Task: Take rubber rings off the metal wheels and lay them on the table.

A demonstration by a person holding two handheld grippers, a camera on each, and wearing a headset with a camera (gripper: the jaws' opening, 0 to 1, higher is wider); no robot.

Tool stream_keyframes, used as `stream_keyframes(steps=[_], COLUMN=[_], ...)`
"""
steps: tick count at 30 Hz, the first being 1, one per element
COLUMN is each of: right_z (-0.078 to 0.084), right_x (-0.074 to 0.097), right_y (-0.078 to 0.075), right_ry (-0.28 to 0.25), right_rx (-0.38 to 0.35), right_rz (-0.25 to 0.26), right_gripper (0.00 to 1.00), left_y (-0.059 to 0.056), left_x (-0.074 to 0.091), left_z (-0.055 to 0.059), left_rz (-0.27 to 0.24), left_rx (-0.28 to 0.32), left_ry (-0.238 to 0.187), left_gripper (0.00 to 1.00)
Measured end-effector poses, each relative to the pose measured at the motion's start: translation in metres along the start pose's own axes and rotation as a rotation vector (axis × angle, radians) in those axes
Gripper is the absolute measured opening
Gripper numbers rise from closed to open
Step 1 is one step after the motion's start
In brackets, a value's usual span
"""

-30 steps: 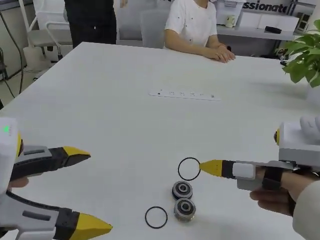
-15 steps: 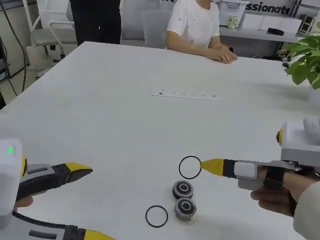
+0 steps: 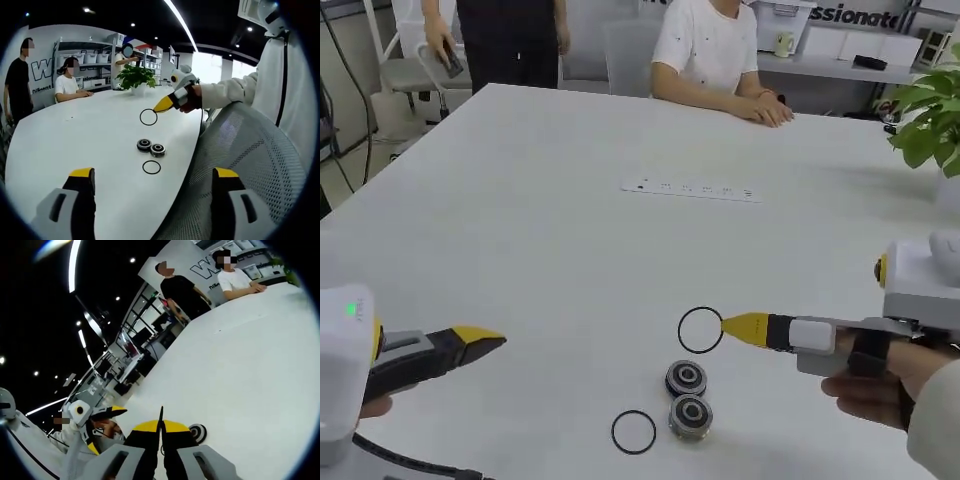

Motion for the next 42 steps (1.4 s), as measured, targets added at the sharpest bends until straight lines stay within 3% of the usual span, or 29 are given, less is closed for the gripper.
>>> stream_keyframes(steps=[14,21,33,42], right_z=[-0.003,-0.003,0.015,0.032], right_x=[-0.002,-0.008,-0.028,-0.039], right_y=[0.006,0.016,0.034,0.038], right_ry=[-0.014,-0.012,0.092,0.179], right_rx=[0.006,0.029,0.134,0.216], right_rz=[-0.012,-0.03,-0.047,-0.041], right_gripper=[0.0,0.0,0.0,0.0], left_y=[-0.001,-0.001,-0.001,0.0], left_x=[-0.001,-0.001,-0.001,-0.001], left_z=[0.002,0.003,0.003,0.004], left_rz=[0.001,0.004,0.004,-0.002], left_rx=[-0.006,-0.003,0.002,0.0], left_ry=[0.016,0.019,0.023,0.028], left_gripper=[0.97,0.97,0.96,0.95])
Point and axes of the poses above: the centre of the closed fingertips' face, and the gripper's own axes: x roughly backward along the fingers, y roughly to its left, z roughly out of its underside, the point moved 5 cm from there along x, roughly backward along the fingers, and after that the axes turned 2 degrees about z, right-handed, at the moved point
